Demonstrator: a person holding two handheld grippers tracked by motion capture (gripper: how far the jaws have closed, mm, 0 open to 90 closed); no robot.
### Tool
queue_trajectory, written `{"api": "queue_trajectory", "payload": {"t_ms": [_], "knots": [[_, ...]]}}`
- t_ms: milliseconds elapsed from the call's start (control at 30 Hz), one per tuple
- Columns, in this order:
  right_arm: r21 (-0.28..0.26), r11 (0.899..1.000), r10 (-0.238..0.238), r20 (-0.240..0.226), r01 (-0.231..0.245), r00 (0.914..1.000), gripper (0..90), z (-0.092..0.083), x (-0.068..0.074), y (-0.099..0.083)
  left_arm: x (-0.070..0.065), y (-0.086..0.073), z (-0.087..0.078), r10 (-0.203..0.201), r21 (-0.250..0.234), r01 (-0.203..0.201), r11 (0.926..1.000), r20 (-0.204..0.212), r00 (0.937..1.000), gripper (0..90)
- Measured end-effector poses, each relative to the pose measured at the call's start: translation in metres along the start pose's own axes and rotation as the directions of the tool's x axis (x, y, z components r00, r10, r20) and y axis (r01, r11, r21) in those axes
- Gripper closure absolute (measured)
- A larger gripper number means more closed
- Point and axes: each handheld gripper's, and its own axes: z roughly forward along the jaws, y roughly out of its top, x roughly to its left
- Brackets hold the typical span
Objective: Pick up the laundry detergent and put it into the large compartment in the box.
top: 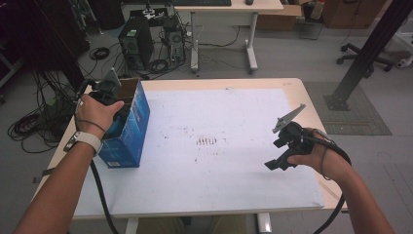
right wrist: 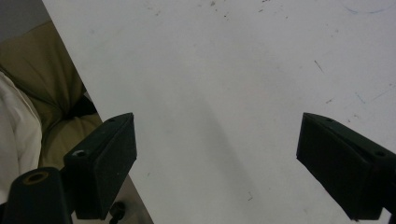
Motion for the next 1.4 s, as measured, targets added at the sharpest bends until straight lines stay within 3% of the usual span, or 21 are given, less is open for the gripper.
{"api": "queue_trajectory", "payload": {"t_ms": [667,1000,1400], "knots": [[0.0,1.0,-0.007,0.002,0.007,1.0,12.3,0.0,0.003,0.002,0.002,-0.003,-0.008,0.001,-0.024,-0.001,0.9997,0.021,0.9998,23.4],[-0.002,1.0,-0.009,0.005,0.009,1.0,12.3,-0.002,0.005,0.002,0.004,-0.004,-0.015,-0.001,-0.035,0.002,0.9994,0.044,0.999,18.8],[-0.005,1.0,-0.01,0.01,0.01,0.9999,12.3,-0.006,0.008,0.002,-0.001,-0.004,-0.028,0.02,-0.056,-0.018,0.9983,0.043,0.9989,14.5]]}}
